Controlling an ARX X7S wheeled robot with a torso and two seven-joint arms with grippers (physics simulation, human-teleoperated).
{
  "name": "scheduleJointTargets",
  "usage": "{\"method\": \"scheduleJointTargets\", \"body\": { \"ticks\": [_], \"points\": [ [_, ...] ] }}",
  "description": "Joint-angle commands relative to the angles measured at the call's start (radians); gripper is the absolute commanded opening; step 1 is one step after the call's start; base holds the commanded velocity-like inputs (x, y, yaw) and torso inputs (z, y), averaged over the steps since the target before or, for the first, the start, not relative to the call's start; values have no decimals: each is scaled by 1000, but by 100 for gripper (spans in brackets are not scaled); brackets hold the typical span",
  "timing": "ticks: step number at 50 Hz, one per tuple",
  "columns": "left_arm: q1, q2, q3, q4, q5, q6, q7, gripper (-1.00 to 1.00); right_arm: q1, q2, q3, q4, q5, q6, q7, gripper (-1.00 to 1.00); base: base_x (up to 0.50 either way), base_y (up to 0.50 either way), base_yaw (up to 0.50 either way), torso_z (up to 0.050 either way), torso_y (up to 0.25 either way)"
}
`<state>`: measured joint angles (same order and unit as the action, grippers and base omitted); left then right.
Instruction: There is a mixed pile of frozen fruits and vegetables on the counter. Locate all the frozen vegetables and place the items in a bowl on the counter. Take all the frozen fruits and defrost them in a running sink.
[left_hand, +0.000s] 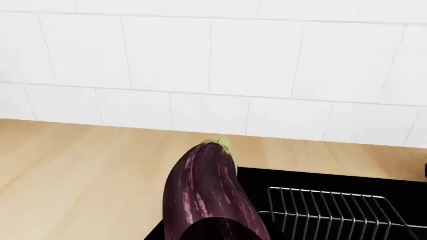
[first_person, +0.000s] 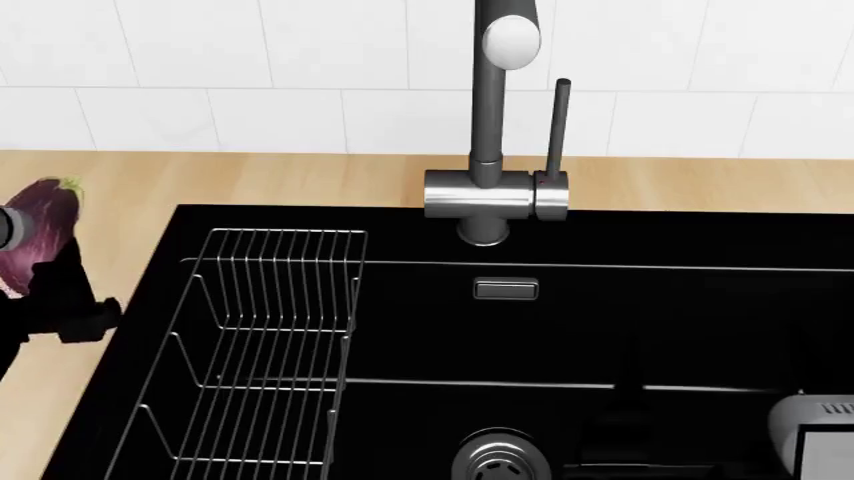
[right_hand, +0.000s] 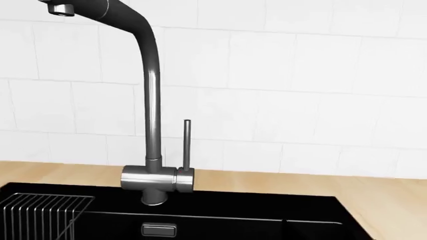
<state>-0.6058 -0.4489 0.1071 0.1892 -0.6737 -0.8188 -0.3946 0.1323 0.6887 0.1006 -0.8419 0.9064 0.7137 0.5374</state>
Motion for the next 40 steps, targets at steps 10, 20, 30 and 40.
{"method": "scheduleJointTargets", "body": {
  "ticks": [10, 20, 30, 40],
  "points": [
    [236, -131, -207, 564, -296, -169, -161, -100, 3, 24, -8, -26, -54, 17, 54, 100, 0, 0, 0, 0, 0],
    [288, -135, -283, 611, -380, -167, -190, -100, -12, 14, -9, -14, -64, -1, 51, 100, 0, 0, 0, 0, 2],
    [305, -131, -286, 615, -391, -164, -197, -100, -13, 21, 23, -32, -27, 7, 76, 100, -4, -330, 0, 0, 0],
    [310, -130, -275, 607, -380, -154, -191, -100, -4, 27, 8, -36, -26, 20, 86, 100, -11, -500, 0, 0, 0]
  ]
}}
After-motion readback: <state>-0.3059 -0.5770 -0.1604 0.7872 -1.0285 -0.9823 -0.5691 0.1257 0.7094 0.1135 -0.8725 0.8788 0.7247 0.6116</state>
